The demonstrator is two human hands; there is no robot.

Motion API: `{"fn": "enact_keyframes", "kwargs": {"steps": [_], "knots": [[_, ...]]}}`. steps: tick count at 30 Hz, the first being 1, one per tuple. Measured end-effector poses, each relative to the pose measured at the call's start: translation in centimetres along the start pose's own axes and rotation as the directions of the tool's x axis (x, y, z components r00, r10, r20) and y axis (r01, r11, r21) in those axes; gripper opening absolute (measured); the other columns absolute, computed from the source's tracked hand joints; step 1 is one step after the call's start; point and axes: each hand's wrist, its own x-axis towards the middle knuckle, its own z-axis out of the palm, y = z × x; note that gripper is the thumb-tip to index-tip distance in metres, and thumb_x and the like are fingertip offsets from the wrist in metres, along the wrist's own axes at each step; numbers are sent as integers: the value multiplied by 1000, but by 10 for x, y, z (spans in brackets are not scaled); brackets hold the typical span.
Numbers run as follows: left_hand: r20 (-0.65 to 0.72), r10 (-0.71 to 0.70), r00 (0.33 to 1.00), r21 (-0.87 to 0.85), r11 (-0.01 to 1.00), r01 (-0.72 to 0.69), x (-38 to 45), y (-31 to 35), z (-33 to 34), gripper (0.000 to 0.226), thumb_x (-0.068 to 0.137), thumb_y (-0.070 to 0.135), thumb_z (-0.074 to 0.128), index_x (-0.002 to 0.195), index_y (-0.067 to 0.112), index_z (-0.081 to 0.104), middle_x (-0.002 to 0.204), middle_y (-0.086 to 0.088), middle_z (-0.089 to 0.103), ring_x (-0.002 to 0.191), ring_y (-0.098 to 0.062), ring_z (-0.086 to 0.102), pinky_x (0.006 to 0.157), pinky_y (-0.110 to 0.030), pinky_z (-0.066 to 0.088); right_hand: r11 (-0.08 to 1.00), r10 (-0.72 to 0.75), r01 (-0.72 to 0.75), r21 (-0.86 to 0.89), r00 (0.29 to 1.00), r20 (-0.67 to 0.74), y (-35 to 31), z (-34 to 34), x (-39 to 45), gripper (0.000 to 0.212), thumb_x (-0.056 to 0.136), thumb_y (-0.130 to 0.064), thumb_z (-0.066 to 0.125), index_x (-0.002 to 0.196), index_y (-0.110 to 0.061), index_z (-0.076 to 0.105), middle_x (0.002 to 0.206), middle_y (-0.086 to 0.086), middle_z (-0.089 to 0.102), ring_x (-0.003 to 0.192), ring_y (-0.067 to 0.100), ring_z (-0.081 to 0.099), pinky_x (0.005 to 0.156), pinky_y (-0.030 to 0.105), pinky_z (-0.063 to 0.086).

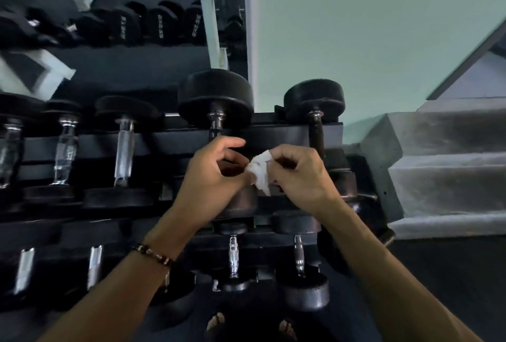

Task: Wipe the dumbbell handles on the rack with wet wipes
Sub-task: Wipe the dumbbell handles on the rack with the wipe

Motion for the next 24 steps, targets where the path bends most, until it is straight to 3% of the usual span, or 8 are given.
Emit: {"fn": "enact_keyframes", "kwargs": {"steps": [4,8,11,14,18,20,22,24], "knots": [[30,82,996,34,996,-83,-3,-10,-31,40,74,7,84,108,20,67,91,5,73,88,-10,71,86,-31,56,997,-3,0,73,999,34,-15,39,4,5,89,-13,72,88,-17,76,80,6,73,68,11,65,68,31,57],[54,65,996,96,993,-70,-2,-35,-62,35,77,21,82,108,22,67,104,9,69,101,-7,66,96,-34,52,997,45,-33,64,980,-195,-13,63,18,15,85,-11,74,83,-25,75,83,-9,74,80,5,69,74,24,56],[78,-120,990,272,958,94,-4,-60,-71,66,75,45,78,133,23,53,123,8,53,113,-6,53,100,-24,43,991,128,-104,87,933,-337,-4,75,34,13,85,-15,75,85,-28,76,85,-9,75,84,10,71,82,35,59],[191,-219,957,198,963,181,-5,-78,-68,84,69,64,71,140,26,45,126,8,47,115,-6,52,97,-25,47,983,183,-170,67,930,-318,4,85,57,8,83,-18,77,90,-22,78,85,-4,76,87,15,72,85,42,59],[223,-232,947,131,970,207,-4,-86,-67,79,73,63,69,140,33,39,132,14,39,119,1,42,87,-11,36,976,217,-216,43,917,-335,5,92,95,15,81,-23,76,68,-30,76,75,0,75,81,19,72,83,42,60],[244,-246,938,108,968,226,-4,-84,-68,81,74,62,69,143,36,35,134,18,35,120,2,40,78,-7,32,970,189,-226,-89,933,-306,6,97,111,21,83,-26,74,62,-21,72,64,4,68,68,16,65,71,36,57],[259,-253,932,91,967,237,-2,-82,-70,81,71,63,70,141,40,36,135,20,34,119,4,40,83,-8,32,941,181,-244,-237,949,-258,7,101,119,30,87,-30,71,59,-21,66,59,-1,60,64,14,58,64,28,50],[279,-258,925,66,966,250,-1,-83,-69,68,65,67,69,125,53,41,132,23,36,118,7,40,96,-15,33,920,228,-272,-282,957,-180,9,97,120,27,87,-32,71,62,-23,70,61,-4,63,68,17,63,71,33,57]]}}
